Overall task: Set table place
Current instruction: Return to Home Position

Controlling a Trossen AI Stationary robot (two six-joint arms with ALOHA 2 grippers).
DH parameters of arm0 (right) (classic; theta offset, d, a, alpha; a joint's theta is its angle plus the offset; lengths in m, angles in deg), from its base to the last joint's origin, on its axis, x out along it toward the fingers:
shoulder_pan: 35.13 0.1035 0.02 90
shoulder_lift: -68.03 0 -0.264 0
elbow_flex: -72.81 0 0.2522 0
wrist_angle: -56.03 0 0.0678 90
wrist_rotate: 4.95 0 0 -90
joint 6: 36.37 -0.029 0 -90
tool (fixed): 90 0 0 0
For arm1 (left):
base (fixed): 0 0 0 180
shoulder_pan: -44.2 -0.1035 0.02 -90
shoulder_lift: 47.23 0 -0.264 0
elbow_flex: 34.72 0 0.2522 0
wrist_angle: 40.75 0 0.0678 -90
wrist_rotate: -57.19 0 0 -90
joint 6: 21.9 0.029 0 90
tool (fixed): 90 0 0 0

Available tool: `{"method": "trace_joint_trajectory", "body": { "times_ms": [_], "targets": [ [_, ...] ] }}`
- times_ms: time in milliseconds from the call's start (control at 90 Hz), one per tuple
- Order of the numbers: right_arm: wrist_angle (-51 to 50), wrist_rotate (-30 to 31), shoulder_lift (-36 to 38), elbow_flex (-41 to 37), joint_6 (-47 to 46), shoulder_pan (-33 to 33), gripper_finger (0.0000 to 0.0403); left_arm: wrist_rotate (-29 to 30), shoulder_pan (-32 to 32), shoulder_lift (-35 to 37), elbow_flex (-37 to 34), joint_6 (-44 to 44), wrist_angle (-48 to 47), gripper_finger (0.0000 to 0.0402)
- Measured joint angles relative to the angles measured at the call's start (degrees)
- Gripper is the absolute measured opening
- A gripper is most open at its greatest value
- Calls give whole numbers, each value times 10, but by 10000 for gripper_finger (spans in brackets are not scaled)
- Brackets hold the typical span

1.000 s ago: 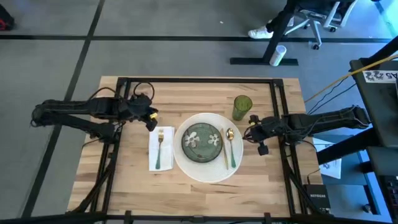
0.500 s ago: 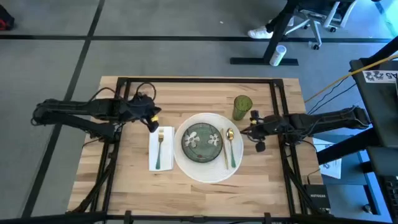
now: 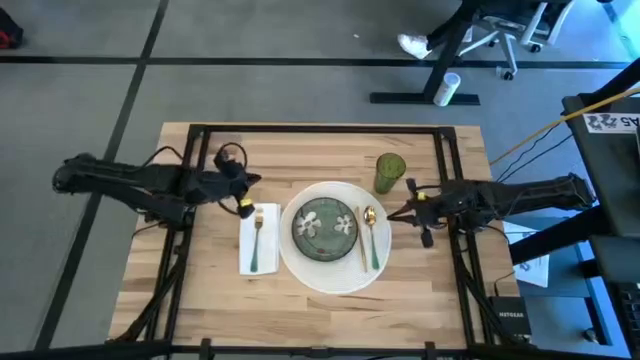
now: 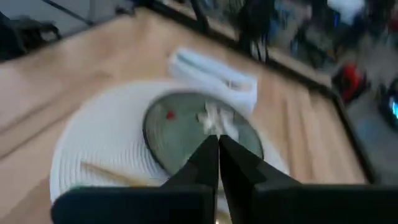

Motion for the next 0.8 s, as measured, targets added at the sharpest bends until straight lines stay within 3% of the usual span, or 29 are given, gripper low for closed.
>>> {"method": "trace_joint_trajectory", "body": {
  "times_ms": [222,300,544,800],
  "targets": [
    [-27,6,67,-1,23,0,1,17,69,20,-1,-9,19,0],
    [-28,2,95,-1,36,0,1,28,92,37,-20,9,72,0],
    [-53,0,169,-4,50,0,1,8,145,151,-197,64,302,0],
    [21,6,257,-114,30,0,1,-66,147,247,-340,16,370,0]
  ]
}}
